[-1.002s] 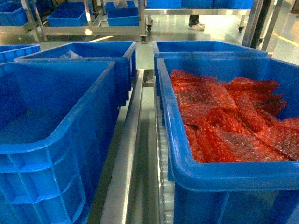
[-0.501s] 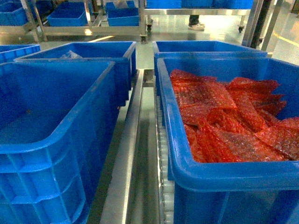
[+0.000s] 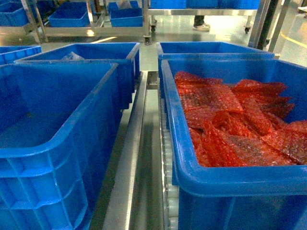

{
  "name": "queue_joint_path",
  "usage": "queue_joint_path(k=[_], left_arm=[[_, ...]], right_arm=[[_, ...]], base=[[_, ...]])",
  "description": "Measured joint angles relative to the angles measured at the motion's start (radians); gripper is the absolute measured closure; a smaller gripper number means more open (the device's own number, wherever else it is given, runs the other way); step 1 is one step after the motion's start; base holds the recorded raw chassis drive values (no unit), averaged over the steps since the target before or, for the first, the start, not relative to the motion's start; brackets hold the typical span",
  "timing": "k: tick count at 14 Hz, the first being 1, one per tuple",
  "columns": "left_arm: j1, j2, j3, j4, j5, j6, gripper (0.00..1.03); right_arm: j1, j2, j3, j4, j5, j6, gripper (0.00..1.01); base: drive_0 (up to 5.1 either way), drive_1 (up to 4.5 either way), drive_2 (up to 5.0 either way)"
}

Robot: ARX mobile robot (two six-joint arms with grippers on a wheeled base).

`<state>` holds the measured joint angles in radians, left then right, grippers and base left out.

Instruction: Pick blue part to blue bin on bottom shelf

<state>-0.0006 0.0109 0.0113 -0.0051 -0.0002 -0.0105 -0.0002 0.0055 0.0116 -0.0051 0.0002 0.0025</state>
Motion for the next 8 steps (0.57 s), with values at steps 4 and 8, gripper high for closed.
queue_joint_path(k=[4, 8], left_arm=[[0.000, 0.000, 0.000, 0.000, 0.000, 0.000, 0.05], [0.000, 0.000, 0.000, 0.000, 0.000, 0.000, 0.05]], right_arm=[[0.000, 0.000, 0.000, 0.000, 0.000, 0.000, 0.03], [0.000, 0.000, 0.000, 0.000, 0.000, 0.000, 0.03]], base=[[0.0, 0.00, 0.0], [0.0, 0.00, 0.0]])
